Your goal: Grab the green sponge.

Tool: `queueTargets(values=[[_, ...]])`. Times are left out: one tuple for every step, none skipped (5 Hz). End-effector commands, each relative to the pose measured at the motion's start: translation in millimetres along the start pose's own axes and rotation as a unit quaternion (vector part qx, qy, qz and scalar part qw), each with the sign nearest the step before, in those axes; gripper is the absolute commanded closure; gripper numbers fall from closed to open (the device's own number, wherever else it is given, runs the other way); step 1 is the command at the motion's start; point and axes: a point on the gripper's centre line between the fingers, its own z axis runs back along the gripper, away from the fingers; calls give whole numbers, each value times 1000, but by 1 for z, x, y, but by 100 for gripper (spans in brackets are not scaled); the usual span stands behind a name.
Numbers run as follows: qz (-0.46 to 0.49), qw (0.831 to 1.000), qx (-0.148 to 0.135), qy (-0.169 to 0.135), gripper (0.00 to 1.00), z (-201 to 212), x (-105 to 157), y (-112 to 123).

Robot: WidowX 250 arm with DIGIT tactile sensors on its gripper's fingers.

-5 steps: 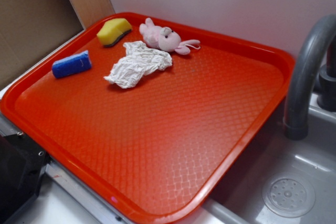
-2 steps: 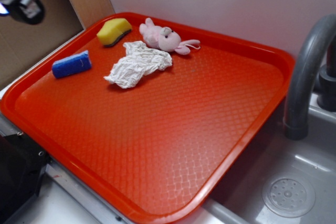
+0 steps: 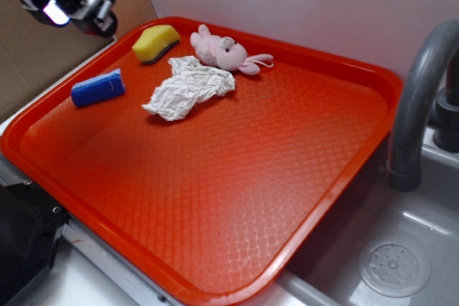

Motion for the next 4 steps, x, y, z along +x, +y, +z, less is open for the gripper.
queueTargets(values=[[105, 991, 58, -66, 0, -23, 61, 39], [139, 986, 58, -64, 0, -41, 75, 49], [149, 986, 54, -55, 0, -60, 87, 54], [155, 986, 53, -36, 0, -75, 92, 58]])
